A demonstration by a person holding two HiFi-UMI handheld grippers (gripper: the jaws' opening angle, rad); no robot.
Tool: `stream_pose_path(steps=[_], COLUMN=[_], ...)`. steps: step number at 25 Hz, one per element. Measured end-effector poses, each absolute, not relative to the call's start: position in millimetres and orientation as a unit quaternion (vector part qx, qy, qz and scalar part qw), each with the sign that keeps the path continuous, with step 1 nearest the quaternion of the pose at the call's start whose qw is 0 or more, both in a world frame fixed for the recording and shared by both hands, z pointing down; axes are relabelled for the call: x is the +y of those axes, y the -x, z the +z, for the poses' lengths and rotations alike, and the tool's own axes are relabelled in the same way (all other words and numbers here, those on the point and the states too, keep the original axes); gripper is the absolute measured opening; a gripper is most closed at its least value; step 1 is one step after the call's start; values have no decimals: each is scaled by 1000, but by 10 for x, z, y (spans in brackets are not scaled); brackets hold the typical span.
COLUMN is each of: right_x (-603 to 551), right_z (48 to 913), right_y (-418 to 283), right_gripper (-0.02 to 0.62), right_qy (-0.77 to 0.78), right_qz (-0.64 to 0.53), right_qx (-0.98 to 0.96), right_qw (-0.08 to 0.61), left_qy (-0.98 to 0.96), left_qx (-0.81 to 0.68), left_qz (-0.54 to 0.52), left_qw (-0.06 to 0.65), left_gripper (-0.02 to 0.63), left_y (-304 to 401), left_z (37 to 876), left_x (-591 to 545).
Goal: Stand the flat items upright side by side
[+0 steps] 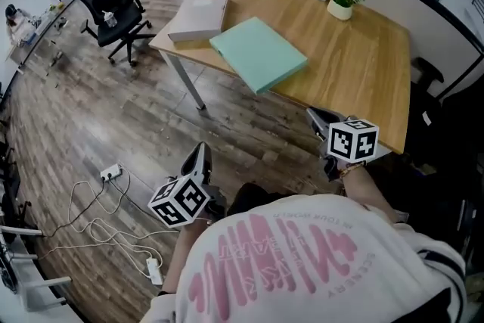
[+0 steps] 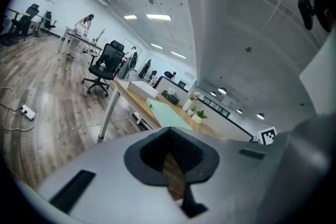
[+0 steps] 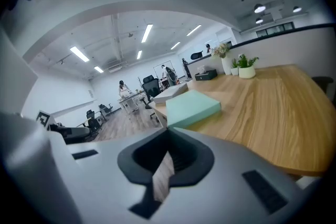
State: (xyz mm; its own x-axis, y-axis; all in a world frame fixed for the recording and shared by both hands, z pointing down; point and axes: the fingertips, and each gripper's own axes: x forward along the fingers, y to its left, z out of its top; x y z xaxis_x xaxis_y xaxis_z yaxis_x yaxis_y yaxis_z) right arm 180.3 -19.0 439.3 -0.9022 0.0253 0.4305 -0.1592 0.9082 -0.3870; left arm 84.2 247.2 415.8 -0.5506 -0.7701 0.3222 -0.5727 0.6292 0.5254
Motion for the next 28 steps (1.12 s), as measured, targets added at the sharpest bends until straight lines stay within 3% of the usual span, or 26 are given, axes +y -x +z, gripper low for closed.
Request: stream_pose_path(steps=[6, 13, 28], right_x=[-394, -857, -2021], right_z=[4893, 5099, 4756], right_y=[-1744, -1360, 384], right_gripper=[-2, -2, -2], right_qy=[-48, -84, -141], right_qz=[275, 266, 280], right_qx=[-928, -922, -923], right_qw=[245, 270, 223], left_qy=[-389, -413, -461], left_qx=[-849, -841, -813], left_qz=[-167, -159, -91], left_qw=[315, 310, 343], left_gripper=[2, 2, 2], left_y=[-721, 22, 1740], left_z=[4577, 4693, 4703], left_x=[2225, 1609, 540])
